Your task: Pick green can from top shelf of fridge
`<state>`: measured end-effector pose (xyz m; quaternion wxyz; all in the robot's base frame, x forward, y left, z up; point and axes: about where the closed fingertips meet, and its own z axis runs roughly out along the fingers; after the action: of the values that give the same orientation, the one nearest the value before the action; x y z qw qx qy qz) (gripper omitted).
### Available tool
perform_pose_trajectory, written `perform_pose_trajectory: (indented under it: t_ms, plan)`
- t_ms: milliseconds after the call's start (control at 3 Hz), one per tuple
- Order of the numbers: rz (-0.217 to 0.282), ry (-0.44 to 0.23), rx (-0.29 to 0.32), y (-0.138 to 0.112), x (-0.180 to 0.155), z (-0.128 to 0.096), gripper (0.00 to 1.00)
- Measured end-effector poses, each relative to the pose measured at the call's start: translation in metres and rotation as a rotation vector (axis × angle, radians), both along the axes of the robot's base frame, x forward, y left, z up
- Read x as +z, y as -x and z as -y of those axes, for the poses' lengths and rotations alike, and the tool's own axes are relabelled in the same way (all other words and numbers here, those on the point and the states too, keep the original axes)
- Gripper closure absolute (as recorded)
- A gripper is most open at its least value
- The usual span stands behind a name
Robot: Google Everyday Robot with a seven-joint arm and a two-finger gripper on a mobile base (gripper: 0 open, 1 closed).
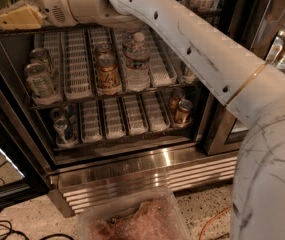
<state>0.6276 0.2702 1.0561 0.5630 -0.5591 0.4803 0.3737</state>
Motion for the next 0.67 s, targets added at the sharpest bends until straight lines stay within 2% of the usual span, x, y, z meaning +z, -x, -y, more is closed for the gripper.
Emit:
perform_pose_trajectory:
  t_ms: [667]
  plan:
    - [-0.004,-0.021,0.003,-0.0066,0.0064,-0.0037,0.32]
